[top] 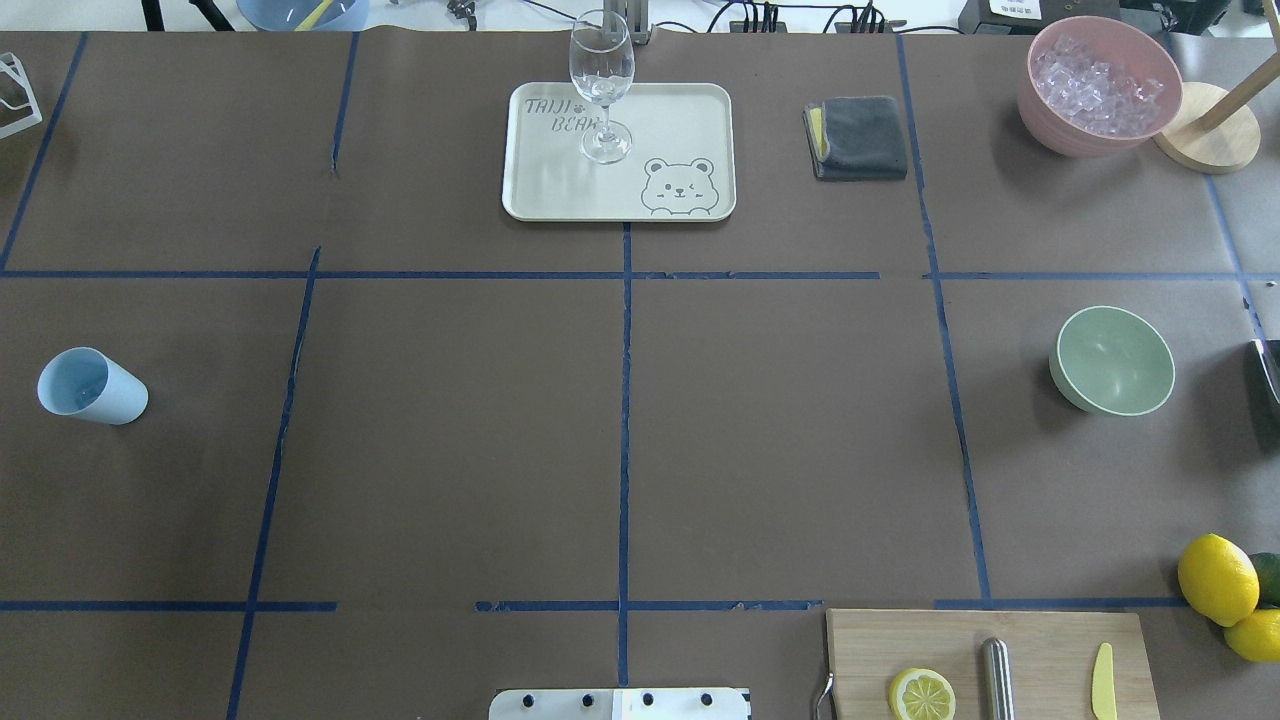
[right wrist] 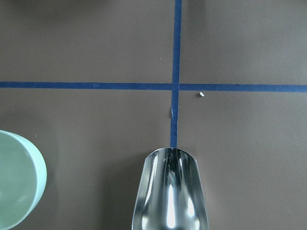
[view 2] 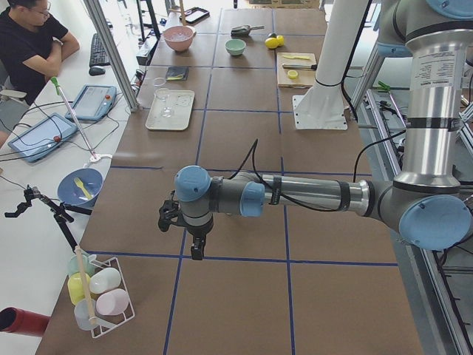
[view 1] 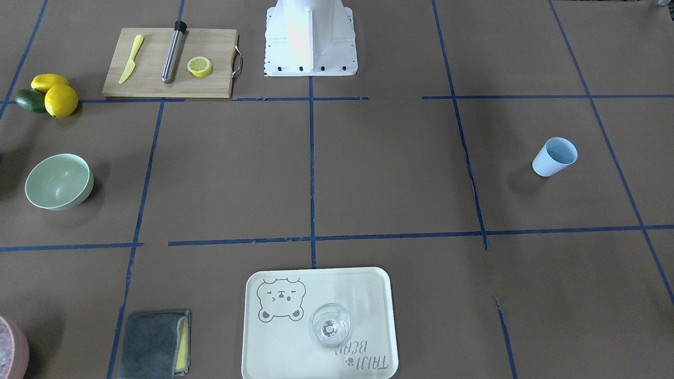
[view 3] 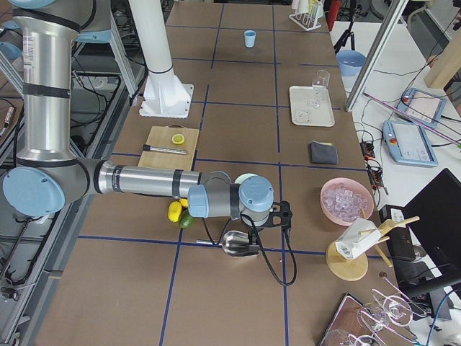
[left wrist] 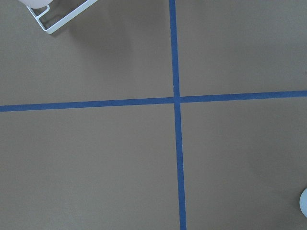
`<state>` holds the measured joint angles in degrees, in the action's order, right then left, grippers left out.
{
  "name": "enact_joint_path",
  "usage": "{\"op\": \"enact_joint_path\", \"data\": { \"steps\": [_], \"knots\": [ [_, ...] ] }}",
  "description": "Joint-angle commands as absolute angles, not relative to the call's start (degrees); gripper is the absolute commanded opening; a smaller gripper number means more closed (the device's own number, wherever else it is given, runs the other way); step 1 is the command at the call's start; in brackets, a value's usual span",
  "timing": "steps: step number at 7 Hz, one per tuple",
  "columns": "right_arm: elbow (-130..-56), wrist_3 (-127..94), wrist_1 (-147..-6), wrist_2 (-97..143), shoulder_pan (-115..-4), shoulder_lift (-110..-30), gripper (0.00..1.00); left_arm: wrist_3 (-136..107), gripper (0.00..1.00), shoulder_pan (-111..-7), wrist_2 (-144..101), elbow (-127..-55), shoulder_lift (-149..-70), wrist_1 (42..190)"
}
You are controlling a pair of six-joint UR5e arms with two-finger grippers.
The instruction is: Pour ice into bowl
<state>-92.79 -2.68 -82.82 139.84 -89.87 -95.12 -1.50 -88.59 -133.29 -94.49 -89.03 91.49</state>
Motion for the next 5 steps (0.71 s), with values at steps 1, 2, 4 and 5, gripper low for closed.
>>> {"op": "enact_joint_path", "data": {
  "steps": [1,2,4,5],
  "knots": [
    [-92.8,-2.7,-82.7,139.7,-89.9,-95.1,1.00,-1.3,1.00,-88.5,-133.2,-94.5,-89.0,91.7],
    [-93.2,-3.0,-82.7,139.7,-89.9,-95.1,1.00,-1.7,1.00,-88.0,-133.3,-94.5,-89.1,94.0],
    [-93.7,-2.6,-82.6,139.2,-89.9,-94.1,1.00,-1.8,1.00,-87.9,-132.7,-95.3,-89.3,102.1],
    [-93.0,-3.1,-83.4,139.6,-89.9,-92.4,1.00,-1.8,1.00,-87.9,-132.6,-96.3,-89.8,103.3]
  ]
}}
